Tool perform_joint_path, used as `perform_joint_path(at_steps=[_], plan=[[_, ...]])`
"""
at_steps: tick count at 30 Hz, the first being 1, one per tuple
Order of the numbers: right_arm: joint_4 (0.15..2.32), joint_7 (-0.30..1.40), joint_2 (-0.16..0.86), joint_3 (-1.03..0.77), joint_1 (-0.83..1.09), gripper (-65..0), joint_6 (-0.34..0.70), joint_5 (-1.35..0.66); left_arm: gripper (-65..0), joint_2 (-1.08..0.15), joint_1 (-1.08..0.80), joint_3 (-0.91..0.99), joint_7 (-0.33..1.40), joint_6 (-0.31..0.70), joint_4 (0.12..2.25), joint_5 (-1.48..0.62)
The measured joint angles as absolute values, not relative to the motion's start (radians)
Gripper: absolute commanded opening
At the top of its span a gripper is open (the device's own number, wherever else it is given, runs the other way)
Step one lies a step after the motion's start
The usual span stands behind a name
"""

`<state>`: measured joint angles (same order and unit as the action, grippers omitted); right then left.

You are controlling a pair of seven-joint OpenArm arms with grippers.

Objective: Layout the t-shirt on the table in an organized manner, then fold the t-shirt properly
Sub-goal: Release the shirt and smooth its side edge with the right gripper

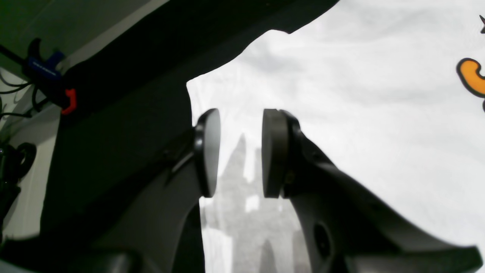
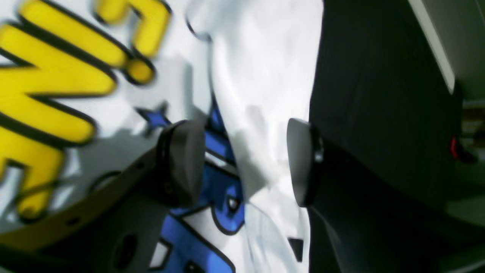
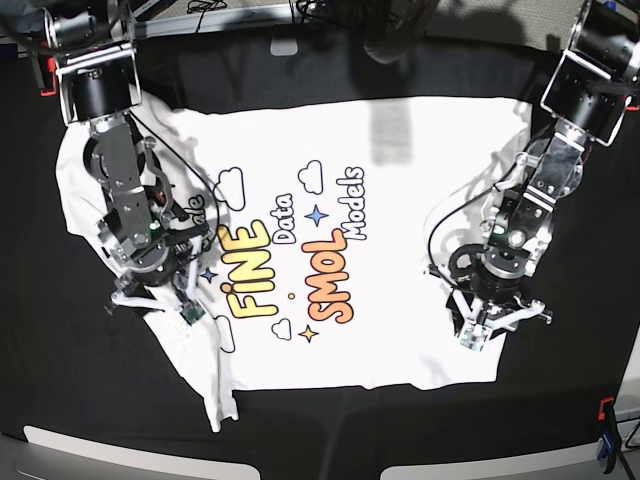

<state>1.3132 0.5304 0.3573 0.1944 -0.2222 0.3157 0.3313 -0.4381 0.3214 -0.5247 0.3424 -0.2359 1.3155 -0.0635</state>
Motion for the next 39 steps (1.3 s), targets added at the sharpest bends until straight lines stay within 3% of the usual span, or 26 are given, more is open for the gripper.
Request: perform_joint_path(at_steps=[7,14,19,31,39], plan=[[1.25,0.531,0.347,0.195,-0.233,-33.6,0.287,0.32,-47.8,-0.438,0.321,-0.524,0.342,-0.236,1.316,-0.064],[1.25,0.513,0.347,0.194,-0.245,-46.1,0.235,0.307,-47.8,-0.438,0.321,-0.524,0.341,-0.236,1.316,-0.064],[1.25,0.53,0.347,0.194,-0.247,-65.0,0.235,0.306,-47.8,-0.439,0.321,-0.524,0.342,-0.236,1.316,-0.064],[1.25,0.568,0.35,0.186,-0.311,-65.0,0.235,0.306,-47.8,-0.438,0.321,-0.524,0.342,-0.236,1.316,-0.064],[1.25,0.588,0.352,-0.006,-0.395,-65.0,0.235,0.232,-47.8,-0.438,0.321,-0.524,0.343,-0.236,1.316,-0.064]])
